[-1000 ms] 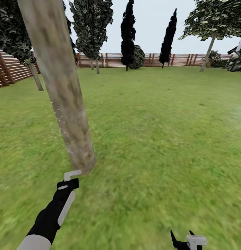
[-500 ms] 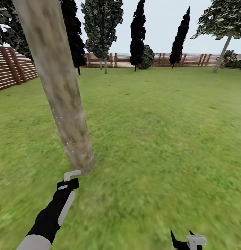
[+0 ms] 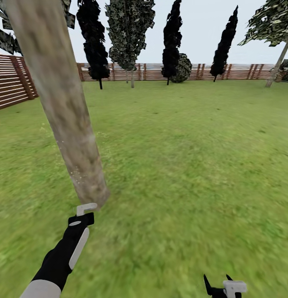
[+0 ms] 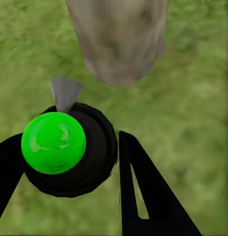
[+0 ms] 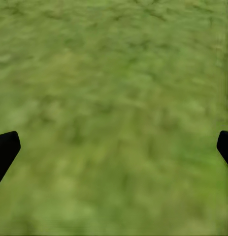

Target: In the garden, pick up the pesticide atomizer on the floor and spray pesticide onto both trees until each tree trunk is fully covered.

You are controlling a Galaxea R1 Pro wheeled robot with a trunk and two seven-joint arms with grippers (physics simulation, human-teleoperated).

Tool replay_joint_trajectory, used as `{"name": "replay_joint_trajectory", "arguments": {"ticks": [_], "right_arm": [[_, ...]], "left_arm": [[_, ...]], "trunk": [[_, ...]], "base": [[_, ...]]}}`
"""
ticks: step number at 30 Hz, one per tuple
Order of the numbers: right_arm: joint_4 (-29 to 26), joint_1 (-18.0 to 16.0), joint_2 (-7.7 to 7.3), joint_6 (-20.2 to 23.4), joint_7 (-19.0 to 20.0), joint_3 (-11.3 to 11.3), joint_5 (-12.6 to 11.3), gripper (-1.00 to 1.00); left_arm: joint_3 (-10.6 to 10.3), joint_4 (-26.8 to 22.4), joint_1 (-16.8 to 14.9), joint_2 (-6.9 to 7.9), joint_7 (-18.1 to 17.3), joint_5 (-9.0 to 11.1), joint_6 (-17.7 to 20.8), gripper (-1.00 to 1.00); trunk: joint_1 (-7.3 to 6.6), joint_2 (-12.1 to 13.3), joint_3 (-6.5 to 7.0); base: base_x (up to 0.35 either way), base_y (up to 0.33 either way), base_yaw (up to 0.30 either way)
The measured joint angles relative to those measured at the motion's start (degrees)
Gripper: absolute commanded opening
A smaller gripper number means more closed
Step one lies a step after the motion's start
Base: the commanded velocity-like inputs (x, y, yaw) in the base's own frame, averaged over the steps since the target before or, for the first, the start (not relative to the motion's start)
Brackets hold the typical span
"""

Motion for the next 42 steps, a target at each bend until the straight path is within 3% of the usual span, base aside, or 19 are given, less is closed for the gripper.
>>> {"name": "replay_joint_trajectory", "arguments": {"ticks": [24, 29, 32, 36, 37, 39, 42], "right_arm": [[0.0, 0.0, 0.0, 0.0, 0.0, 0.0, 0.01, 1.0], [0.0, 0.0, -0.02, 0.0, 0.0, -0.06, -0.04, 1.0], [0.0, 0.0, -0.04, 0.0, 0.0, -0.09, -0.06, 1.0], [0.0, 0.0, -0.07, 0.0, 0.0, -0.09, -0.07, 1.0], [-0.05, 0.0, -0.08, -0.02, 0.0, -0.09, -0.08, 1.0], [-0.08, 0.0, -0.09, 0.0, 0.0, -0.09, -0.07, 1.0], [-0.09, 0.0, -0.09, 0.0, 0.0, -0.09, -0.08, 1.0]], "left_arm": [[0.08, 0.08, 0.0, 0.08, -0.06, 0.12, 0.09, -1.0], [-0.32, 3.05, -0.2, 0.34, -0.71, 0.28, -0.86, -1.0], [-0.23, 3.13, -1.28, 0.95, -3.5, -0.09, -0.56, -1.0], [-0.61, 3.14, -6.62, 1.12, -7.17, -0.58, 0.93, -1.0], [-0.45, 3.15, -8.08, 2.71, -7.85, -0.93, 3.97, -1.0], [-0.24, 3.11, -8.59, 5.63, -10.49, -0.27, 4.88, -1.0], [-0.19, 3.07, -9.64, 7.38, -14.45, -0.13, 5.12, -1.0]], "trunk": [[0.0, 0.0, 0.0], [0.0, 0.0, 0.0], [0.0, 0.0, 0.0], [0.0, 0.0, 0.01], [0.0, 0.0, 0.01], [0.0, 0.0, 0.0], [0.0, 0.0, 0.0]], "base": [[0.127, -0.253, 0.272], [0.013, -0.015, 0.028], [0.0, 0.0, 0.0], [0.0, 0.0, 0.0], [0.0, 0.0, 0.0], [0.0, 0.0, 0.0], [0.0, 0.0, 0.0]]}}
